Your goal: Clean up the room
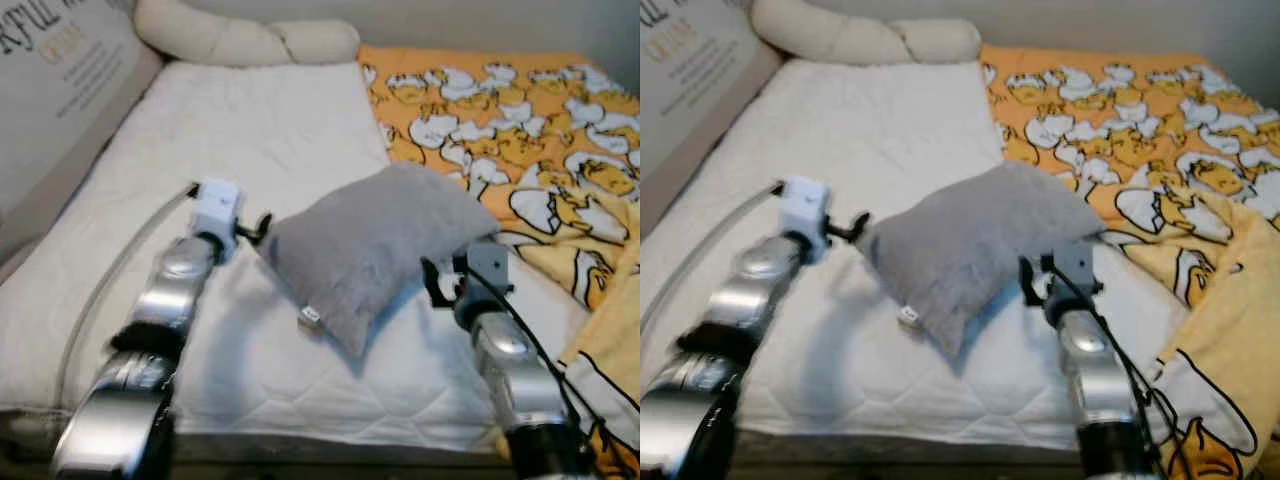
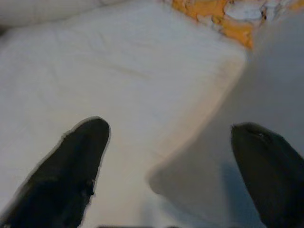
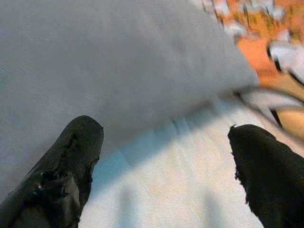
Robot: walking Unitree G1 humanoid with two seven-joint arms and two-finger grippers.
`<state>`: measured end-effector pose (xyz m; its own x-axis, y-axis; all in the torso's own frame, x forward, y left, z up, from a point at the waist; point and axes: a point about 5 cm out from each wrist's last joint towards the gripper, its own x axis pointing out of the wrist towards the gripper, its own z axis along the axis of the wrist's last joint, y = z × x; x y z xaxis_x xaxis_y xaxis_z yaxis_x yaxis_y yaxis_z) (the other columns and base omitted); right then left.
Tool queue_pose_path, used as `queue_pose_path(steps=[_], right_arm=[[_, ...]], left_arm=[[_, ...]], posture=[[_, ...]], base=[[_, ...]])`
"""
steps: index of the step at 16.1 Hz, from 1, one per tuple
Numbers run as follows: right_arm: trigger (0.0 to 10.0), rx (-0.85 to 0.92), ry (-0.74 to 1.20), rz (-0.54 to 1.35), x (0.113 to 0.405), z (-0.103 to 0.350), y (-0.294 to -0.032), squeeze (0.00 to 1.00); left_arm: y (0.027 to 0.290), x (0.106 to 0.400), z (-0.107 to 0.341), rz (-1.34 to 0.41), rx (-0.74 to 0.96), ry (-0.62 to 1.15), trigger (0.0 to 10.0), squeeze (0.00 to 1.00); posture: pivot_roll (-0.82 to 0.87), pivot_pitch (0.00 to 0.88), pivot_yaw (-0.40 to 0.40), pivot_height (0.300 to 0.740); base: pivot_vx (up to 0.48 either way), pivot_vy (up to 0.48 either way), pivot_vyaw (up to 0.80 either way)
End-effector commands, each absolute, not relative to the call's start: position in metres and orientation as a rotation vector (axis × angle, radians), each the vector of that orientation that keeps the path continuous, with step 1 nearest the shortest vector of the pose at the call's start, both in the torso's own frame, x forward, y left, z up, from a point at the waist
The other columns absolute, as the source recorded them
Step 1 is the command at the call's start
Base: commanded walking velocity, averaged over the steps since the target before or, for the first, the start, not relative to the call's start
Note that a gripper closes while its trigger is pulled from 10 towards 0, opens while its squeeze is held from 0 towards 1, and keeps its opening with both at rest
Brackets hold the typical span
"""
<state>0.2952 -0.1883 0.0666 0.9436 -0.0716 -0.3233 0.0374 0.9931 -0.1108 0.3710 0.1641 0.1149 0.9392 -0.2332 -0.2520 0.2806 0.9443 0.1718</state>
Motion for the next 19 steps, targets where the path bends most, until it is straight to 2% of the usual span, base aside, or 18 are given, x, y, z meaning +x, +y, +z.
queue_pose_path(steps=[1,4,7,9,10,11,13,15,19], right_arm=[[10.0,-0.132,0.390,-0.102,0.296,0.061,-0.196,0.00],[10.0,-0.112,0.465,-0.149,0.301,0.049,-0.204,0.00],[10.0,-0.119,0.504,-0.030,0.316,0.040,-0.183,0.00],[10.0,-0.081,0.469,0.019,0.327,0.047,-0.169,0.00],[10.0,-0.019,0.417,0.063,0.339,0.058,-0.155,0.00],[10.0,0.002,0.404,0.072,0.342,0.060,-0.152,0.00],[10.0,0.079,0.366,0.114,0.348,0.068,-0.142,0.00],[10.0,0.129,0.352,0.140,0.349,0.070,-0.138,0.00],[10.0,0.212,0.345,0.108,0.346,0.069,-0.155,0.00]], left_arm=[[0.156,0.374,0.110,-0.251,0.233,0.250,10.0,0.00],[0.138,0.371,0.091,-0.199,0.286,0.311,10.0,0.00],[0.115,0.358,0.067,-0.275,0.264,0.417,10.0,0.00],[0.099,0.350,0.058,-0.398,0.176,0.460,10.0,0.00],[0.083,0.345,0.058,-0.568,-0.056,0.490,10.0,0.00],[0.080,0.343,0.059,-0.616,-0.093,0.490,10.0,0.00],[0.073,0.333,0.060,-0.910,-0.137,0.526,10.0,0.00],[0.072,0.324,0.061,-1.085,-0.172,0.561,10.0,0.00],[0.066,0.320,0.085,-1.336,-0.260,0.474,10.0,0.00]], posture=[[-0.13,0.000,0.028,0.740],[-0.16,0.000,0.032,0.740],[-0.16,0.000,0.027,0.740],[-0.15,0.000,0.019,0.740],[-0.13,0.000,0.006,0.740],[-0.13,0.000,0.004,0.740],[-0.10,0.000,-0.016,0.740],[-0.09,0.000,-0.022,0.740],[-0.10,0.000,-0.013,0.740]], base=[[0.000,0.000,0.00],[0.000,0.000,0.00],[0.000,0.000,0.00],[0.000,0.000,0.00],[0.000,0.000,0.00],[0.000,0.000,0.00],[0.000,0.000,0.00],[0.000,0.000,0.00],[0.000,0.000,0.00]])
